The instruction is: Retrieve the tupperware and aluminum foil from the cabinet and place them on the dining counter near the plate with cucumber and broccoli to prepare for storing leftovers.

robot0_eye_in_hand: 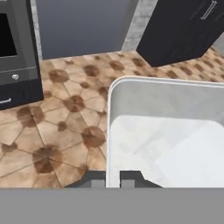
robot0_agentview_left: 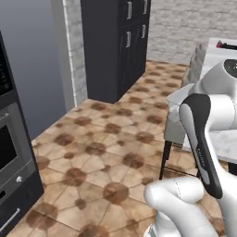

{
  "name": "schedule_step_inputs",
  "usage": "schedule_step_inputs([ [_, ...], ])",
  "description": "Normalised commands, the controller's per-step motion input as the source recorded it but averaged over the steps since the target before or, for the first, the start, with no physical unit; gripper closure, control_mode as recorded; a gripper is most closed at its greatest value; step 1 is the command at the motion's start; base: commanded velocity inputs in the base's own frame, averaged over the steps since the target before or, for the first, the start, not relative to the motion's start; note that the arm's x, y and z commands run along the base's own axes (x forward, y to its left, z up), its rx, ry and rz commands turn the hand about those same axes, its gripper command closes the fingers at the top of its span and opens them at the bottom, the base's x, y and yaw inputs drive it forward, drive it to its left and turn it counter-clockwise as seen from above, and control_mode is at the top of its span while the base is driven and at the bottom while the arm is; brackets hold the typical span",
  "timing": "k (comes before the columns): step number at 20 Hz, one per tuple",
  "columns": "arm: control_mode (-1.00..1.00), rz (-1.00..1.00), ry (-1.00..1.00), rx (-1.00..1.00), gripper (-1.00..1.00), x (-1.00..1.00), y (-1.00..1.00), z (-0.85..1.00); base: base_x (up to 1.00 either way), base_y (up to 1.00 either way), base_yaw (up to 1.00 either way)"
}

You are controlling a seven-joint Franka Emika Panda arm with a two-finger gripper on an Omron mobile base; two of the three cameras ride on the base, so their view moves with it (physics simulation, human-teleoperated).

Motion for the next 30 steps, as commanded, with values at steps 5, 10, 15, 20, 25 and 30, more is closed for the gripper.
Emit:
schedule_step_inputs([
  [5, 1.00, 0.00, 0.00, 0.00, 1.00, 0.00, 0.00, 0.00, 1.00, 1.00, -0.38],
  [10, 1.00, 0.00, 0.00, 0.00, 1.00, 0.00, 0.00, 0.00, 1.00, 1.00, -0.39],
  [15, 1.00, 0.00, 0.00, 0.00, 1.00, 0.00, 0.00, 0.00, 1.00, 0.90, -0.36],
  [20, 1.00, 0.00, 0.00, 0.00, 1.00, 0.00, 0.00, 0.00, 1.00, 0.68, -0.35],
  [25, 1.00, 0.00, 0.00, 0.00, 1.00, 0.00, 0.00, 0.00, 1.00, 0.44, -0.36],
  [30, 1.00, 0.00, 0.00, 0.00, 1.00, 0.00, 0.00, 0.00, 1.00, 0.31, -0.39],
])
